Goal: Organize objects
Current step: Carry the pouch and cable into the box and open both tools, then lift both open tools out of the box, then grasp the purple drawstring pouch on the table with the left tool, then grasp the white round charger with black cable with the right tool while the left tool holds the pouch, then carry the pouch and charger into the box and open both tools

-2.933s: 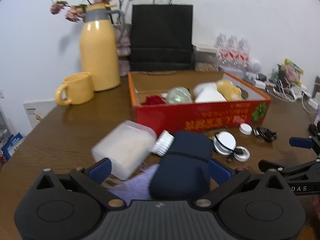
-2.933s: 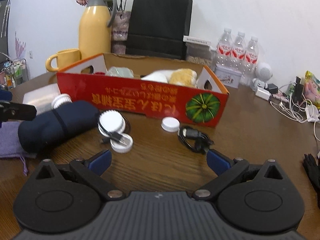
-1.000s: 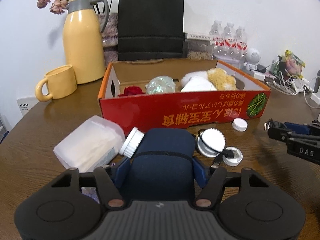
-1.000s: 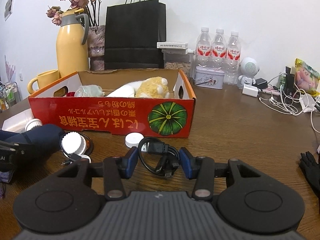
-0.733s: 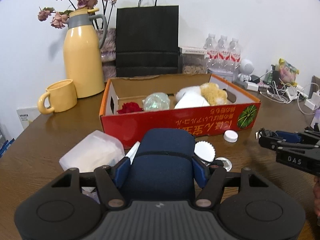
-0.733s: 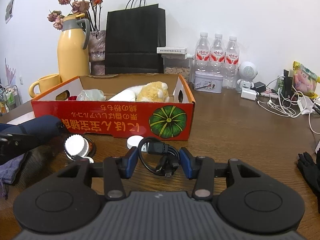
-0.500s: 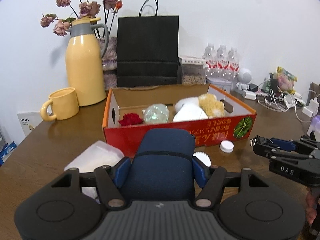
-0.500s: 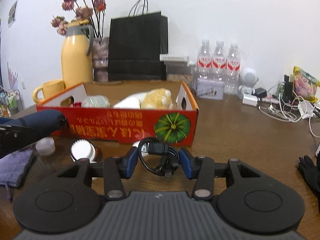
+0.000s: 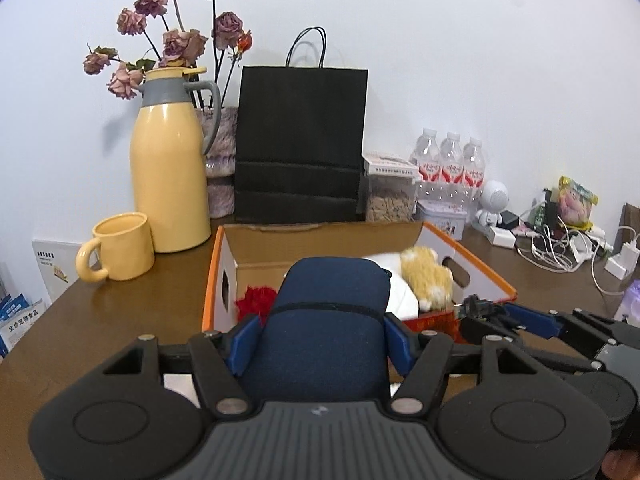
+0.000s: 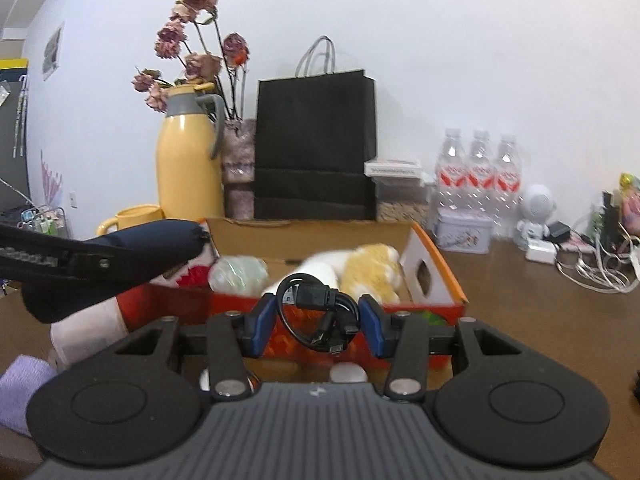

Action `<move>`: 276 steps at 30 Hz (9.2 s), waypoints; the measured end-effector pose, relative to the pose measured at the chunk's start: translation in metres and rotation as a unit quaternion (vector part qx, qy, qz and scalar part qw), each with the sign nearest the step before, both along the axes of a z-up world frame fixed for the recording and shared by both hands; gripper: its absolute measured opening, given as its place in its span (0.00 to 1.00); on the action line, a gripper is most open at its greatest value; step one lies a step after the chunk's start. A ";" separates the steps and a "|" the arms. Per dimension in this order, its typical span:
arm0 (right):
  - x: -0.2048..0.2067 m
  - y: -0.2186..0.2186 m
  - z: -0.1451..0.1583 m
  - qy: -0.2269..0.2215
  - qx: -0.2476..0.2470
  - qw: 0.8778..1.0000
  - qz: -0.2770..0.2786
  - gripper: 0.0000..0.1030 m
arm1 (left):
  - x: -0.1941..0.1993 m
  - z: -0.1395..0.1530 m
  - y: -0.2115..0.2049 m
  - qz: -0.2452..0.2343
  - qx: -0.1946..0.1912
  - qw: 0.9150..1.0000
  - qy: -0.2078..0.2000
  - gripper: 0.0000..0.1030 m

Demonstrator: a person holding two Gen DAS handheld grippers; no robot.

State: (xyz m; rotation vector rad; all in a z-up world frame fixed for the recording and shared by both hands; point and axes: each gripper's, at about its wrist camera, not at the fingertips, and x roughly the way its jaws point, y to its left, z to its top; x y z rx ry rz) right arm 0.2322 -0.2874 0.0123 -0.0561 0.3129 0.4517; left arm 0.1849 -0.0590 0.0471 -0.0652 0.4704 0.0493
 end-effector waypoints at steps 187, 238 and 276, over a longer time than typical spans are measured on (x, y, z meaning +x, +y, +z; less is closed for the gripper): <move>-0.009 0.049 -0.046 0.132 -0.092 0.986 0.041 0.40 | -0.103 -0.032 0.056 -0.028 -0.016 0.999 -0.026 0.05; -0.039 0.035 -0.001 0.018 -0.063 0.997 0.052 0.05 | -0.086 -0.005 0.042 -0.048 -0.016 0.997 -0.065 0.05; 0.126 0.047 0.001 0.050 -0.028 0.998 0.024 0.38 | 0.128 -0.014 0.021 -0.020 0.005 0.999 -0.041 0.41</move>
